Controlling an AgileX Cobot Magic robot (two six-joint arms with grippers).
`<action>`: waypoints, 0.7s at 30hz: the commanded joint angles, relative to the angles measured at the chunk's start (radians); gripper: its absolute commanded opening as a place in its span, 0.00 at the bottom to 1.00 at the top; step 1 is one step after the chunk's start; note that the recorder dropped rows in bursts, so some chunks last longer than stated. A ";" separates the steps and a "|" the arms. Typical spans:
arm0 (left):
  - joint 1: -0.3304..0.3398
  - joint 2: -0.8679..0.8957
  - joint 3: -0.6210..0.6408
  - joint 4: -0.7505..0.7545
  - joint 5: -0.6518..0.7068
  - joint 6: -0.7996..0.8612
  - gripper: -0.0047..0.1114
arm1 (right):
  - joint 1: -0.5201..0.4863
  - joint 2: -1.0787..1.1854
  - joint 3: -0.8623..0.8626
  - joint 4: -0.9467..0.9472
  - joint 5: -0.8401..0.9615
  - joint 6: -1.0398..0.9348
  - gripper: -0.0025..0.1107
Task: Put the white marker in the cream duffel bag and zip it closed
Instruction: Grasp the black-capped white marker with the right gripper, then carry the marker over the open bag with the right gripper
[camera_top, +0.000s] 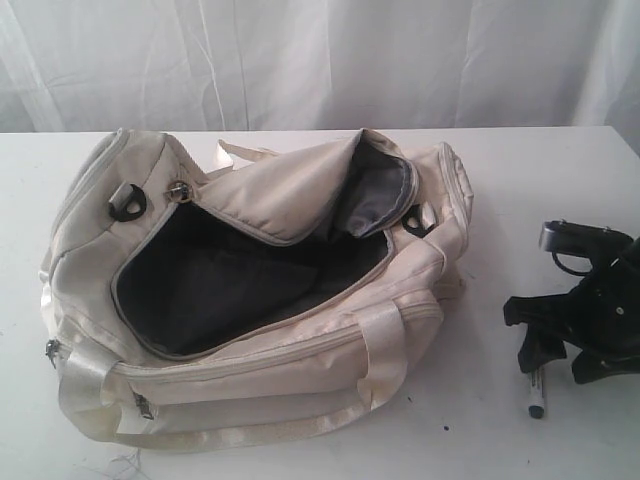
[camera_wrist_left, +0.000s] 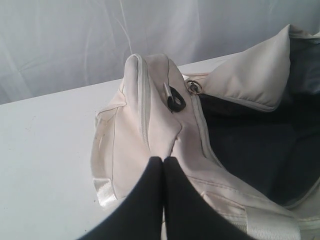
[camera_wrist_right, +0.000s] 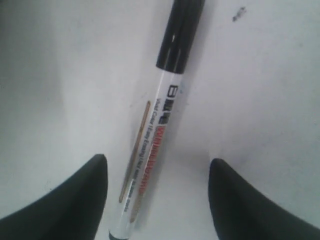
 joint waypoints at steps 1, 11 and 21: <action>-0.009 0.000 0.006 -0.021 0.010 -0.009 0.04 | -0.002 0.044 -0.002 -0.004 -0.007 0.003 0.51; -0.009 0.000 0.006 -0.021 0.013 -0.009 0.04 | 0.069 0.057 -0.002 -0.044 -0.025 0.036 0.21; -0.009 0.000 0.006 -0.021 0.013 -0.013 0.04 | 0.078 -0.039 -0.091 -0.063 0.073 0.034 0.02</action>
